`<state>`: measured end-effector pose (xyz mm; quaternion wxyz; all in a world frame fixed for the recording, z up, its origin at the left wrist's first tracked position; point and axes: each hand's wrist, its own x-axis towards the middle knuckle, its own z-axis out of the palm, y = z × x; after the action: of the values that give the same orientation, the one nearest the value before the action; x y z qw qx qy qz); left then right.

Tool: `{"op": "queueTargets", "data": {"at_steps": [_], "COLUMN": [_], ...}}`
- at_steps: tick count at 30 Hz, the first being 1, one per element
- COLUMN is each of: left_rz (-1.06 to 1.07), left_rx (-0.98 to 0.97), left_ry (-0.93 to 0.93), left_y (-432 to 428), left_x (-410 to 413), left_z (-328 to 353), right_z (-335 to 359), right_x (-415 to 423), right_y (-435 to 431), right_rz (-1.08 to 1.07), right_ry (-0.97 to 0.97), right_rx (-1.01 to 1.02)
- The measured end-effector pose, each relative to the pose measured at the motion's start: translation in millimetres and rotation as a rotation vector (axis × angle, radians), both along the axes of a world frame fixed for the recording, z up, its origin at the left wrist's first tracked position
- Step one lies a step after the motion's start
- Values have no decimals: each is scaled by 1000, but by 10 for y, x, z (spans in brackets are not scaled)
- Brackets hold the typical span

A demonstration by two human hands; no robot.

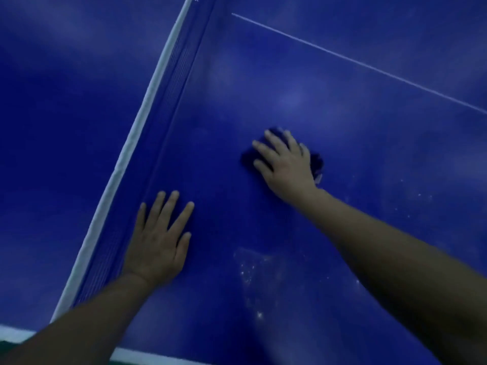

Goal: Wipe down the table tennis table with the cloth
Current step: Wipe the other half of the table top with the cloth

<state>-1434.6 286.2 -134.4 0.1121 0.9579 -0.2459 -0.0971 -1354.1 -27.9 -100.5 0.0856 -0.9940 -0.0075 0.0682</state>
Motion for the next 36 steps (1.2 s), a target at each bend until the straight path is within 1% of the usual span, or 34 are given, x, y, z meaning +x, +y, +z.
{"op": "queueTargets", "data": {"at_steps": [1,2,3,4,5,7,8,9,10,11,12,14,15,16,17,19,20,22,24,25,26,27,28,29,31,32,33,34,35,36], "left_rz": [4,4,5,1,-6,-4,-3,-1,0,2,4,9,9,9,8,16,30,60,79,79,82,89,94,93,84,83,87,92,98,102], "left_rx": [24,33,35,30,18,-15,-31,-39,-40,-39,-40,-42,-47,-50,-56,-75,-81,-89,-111,-120,-125,-125,-121,-116,-107,-106,-108,-115,-124,-133], "left_ry": [3,1,-4,-11,-17,-31,-37,-41,-43,-44,-44,-47,-49,-50,-50,-59,-64,-59,-49,-42,-34,-27,-25,-26,-29,-30,-30,-30,-29,-25], "left_y": [35,43,43,39,30,39,45,48,45,45,44,56,59,61,59,50,50,48,58,58,60,59,60,63,60,61,60,65,67,65], "left_x": [-77,-102,-101,-100,-101,-115,-118,-119,-123,-128,-131,-134,-136,-139,-142,-148,-146,-156,-149,-146,-144,-139,-139,-136,-135,-139,-148,-150,-139,-142], "left_z": [-15,-25,-31,-32,-35,-42,-52,-59,-57,-54,-51,-50,-49,-55,-56,-60,-61,-51,-35,-26,-20,-14,-9,-6,-5,-6,-9,-14,-21,-24], "right_z": [-45,-91,-140,-172,-178,-117,-101,-98,-89,-99,-109,-94,-86,-100,-119,-169,-193,-194,-177,-143,-112,-113,-118,-121,-108,-107,-117,-130,-150,-171], "right_x": [52,10,-150,-439,-808,-1479,-1602,-1554,-1384,-1127,-806,-92,240,532,765,967,897,387,-197,-354,-346,-205,20,321,935,1137,1237,1228,1101,814], "right_y": [132,303,499,684,809,799,646,455,286,160,76,72,149,278,446,839,1008,1145,983,828,668,525,435,406,491,597,725,835,904,937], "right_rz": [-89,-104,-40,95,279,640,775,871,900,852,721,367,226,138,94,103,154,357,598,687,754,776,737,629,323,199,121,106,136,209], "right_ry": [9,-2,-46,-74,-75,9,38,44,34,-4,-41,-52,-49,-48,-48,-64,-92,-122,-82,-64,-55,-60,-64,-73,-67,-55,-54,-59,-75,-100], "right_rx": [19,18,14,25,45,94,101,86,46,7,-23,-18,1,23,36,36,34,46,84,105,113,84,44,12,1,12,16,14,9,2]}}
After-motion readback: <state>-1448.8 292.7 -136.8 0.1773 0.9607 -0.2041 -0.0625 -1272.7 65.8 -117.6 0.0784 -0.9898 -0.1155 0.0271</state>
